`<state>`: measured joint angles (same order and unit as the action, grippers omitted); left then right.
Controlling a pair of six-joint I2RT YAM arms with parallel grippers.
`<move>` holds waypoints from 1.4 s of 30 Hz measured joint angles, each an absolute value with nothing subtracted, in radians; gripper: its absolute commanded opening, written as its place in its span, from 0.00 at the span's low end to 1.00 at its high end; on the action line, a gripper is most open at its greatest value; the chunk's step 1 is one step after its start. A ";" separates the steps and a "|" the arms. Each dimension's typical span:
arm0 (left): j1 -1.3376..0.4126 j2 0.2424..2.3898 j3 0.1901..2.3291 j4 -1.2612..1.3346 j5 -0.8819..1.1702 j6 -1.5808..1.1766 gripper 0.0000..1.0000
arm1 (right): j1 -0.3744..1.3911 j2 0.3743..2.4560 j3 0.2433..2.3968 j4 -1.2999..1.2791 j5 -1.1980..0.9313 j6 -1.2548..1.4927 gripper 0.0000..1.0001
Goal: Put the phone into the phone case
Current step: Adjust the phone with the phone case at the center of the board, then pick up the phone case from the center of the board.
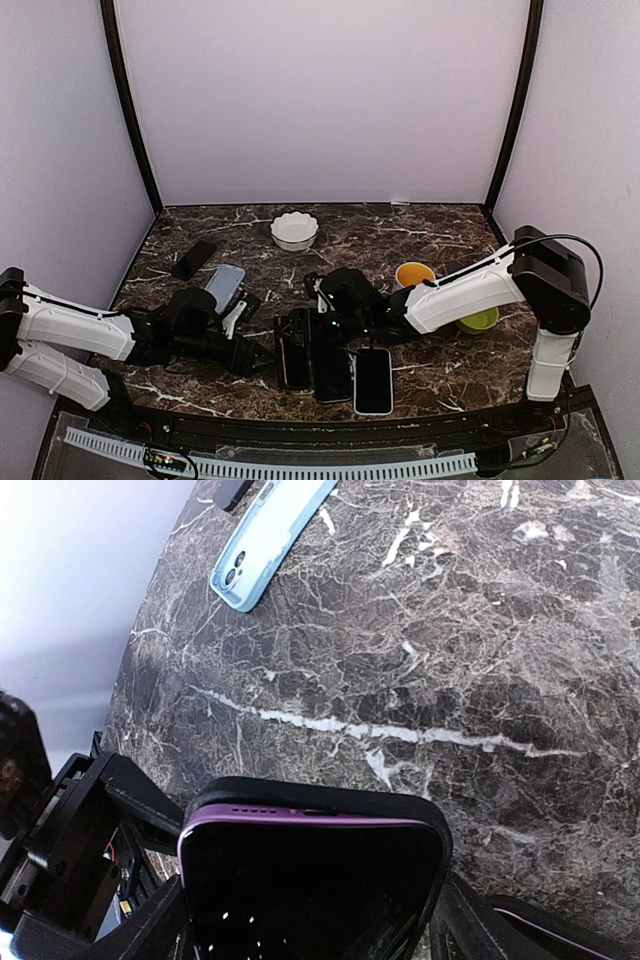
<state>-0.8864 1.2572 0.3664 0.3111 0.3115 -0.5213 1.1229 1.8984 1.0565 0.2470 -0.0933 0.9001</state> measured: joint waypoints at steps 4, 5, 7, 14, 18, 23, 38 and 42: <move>-0.889 1.200 0.363 0.297 0.316 -0.518 0.67 | 1.123 1.898 1.056 0.254 -0.093 0.900 0.40; -0.889 1.193 0.363 0.298 0.316 -0.517 0.66 | 1.123 1.898 1.056 0.255 -0.093 0.900 0.40; -0.889 1.195 0.363 0.298 0.316 -0.518 0.65 | 1.123 1.898 1.056 0.255 -0.093 0.900 0.39; -0.888 1.284 0.372 0.308 0.326 -0.509 0.58 | 1.123 1.898 1.056 0.249 -0.090 0.900 0.39; -0.888 1.303 0.380 0.327 0.334 -0.508 0.59 | 1.122 1.898 1.056 0.245 -0.089 0.900 0.39; -0.888 1.327 0.395 0.329 0.331 -0.507 0.60 | 1.118 1.898 1.056 0.237 -0.086 0.908 0.39; -0.895 1.473 0.514 0.213 0.188 -0.492 0.56 | 1.119 1.837 1.016 0.329 -0.088 0.956 0.39; -0.895 1.472 0.514 0.206 0.171 -0.486 0.56 | 1.119 1.819 1.009 0.336 -0.077 0.954 0.44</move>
<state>-0.8951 1.4715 0.5140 0.2058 0.1715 -0.4858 1.1194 1.8187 1.0092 0.3355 -0.0772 0.9543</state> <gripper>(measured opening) 0.558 0.406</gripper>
